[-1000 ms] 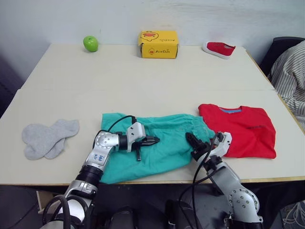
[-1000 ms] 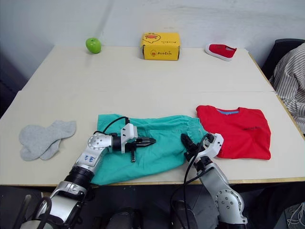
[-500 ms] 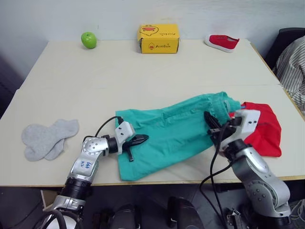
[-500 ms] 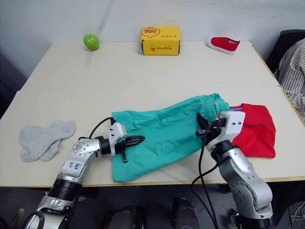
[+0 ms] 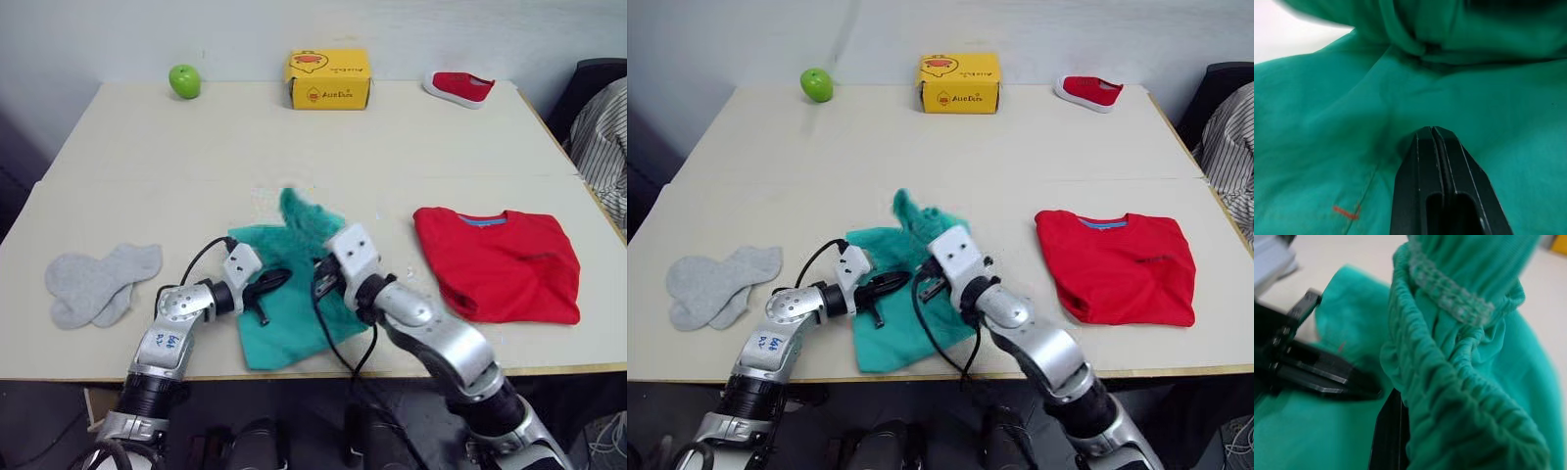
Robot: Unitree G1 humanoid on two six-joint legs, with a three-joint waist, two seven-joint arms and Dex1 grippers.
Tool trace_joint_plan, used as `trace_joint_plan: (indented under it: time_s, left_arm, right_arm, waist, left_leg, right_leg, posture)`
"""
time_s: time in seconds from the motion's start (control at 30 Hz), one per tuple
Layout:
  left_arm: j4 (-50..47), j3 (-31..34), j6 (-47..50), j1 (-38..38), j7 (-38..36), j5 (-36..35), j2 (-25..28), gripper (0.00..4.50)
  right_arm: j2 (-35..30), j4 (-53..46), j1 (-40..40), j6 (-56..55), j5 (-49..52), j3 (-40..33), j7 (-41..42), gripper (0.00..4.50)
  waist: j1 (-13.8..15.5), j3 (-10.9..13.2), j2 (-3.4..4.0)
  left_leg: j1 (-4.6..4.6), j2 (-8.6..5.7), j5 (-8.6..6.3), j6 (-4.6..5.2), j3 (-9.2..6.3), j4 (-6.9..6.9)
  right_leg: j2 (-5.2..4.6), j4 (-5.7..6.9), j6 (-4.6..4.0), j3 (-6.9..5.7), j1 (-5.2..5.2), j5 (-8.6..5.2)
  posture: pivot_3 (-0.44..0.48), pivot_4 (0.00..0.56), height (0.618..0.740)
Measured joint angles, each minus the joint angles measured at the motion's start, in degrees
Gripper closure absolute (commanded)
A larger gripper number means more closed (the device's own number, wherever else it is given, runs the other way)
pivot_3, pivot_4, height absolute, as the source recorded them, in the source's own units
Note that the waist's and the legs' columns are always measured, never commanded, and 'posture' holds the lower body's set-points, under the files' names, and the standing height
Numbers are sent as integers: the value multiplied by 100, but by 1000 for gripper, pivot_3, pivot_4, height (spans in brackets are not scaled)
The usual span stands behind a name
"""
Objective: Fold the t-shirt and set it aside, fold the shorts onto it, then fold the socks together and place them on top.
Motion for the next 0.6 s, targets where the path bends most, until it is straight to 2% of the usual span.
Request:
trace_joint_plan:
  time_s: [0.07,0.17,0.23,0.3,0.4,0.5,0.57,0.6]
  left_arm:
    - [-66,67,96,57,67,-53,9,4500]
    - [-152,165,178,142,135,-97,27,4500]
    - [-161,200,189,161,174,-129,30,4500]
    - [-171,264,214,186,211,-173,32,4500]
    - [-266,614,442,265,291,-465,81,4500]
    - [-500,1150,733,430,280,-919,246,4500]
    - [-707,1458,926,563,131,-1286,454,4500]
    - [-826,1647,1022,663,26,-1472,619,4500]
  right_arm:
    - [98,82,-1,0,-102,78,143,4476]
    - [280,103,5,55,-69,40,397,3723]
    - [398,104,5,117,113,-10,738,2947]
    - [382,107,2,171,329,-71,1076,2354]
    - [201,81,-25,652,1307,-545,2045,1270]
    - [-263,-140,-36,1087,2437,-1074,3064,182]
    - [-630,-240,-49,1150,2997,-1385,3777,248]
    - [-890,-211,-56,1119,3152,-1556,4153,461]
  waist:
    - [-1,0,-1]
    - [-15,0,-1]
    - [-15,1,-1]
    - [-11,1,-1]
    - [-5,4,-8]
    - [-3,8,-12]
    - [0,10,-16]
    - [-2,12,-18]
  left_leg:
    - [1,2,1,0,0,0]
    - [1,8,2,-4,-1,0]
    - [2,11,3,-5,-2,0]
    - [1,10,2,-5,-2,0]
    - [1,9,1,-2,-3,0]
    - [-1,10,-3,3,-6,0]
    - [-1,9,-4,3,-8,0]
    - [-1,8,-5,3,-7,0]
  right_leg:
    - [2,2,0,0,-1,0]
    - [6,4,-1,0,-2,0]
    - [10,5,-2,-2,-2,-1]
    - [8,4,-2,-2,-2,-1]
    - [5,3,-2,-2,-1,-1]
    - [3,0,-2,-6,0,-1]
    - [2,-2,-2,-7,1,-1]
    - [2,-5,-2,-6,1,-1]
  posture:
    - [0,150,740]
    - [0,150,740]
    - [0,150,740]
    - [0,150,740]
    - [0,150,740]
    - [0,150,740]
    - [0,150,740]
    - [0,150,740]
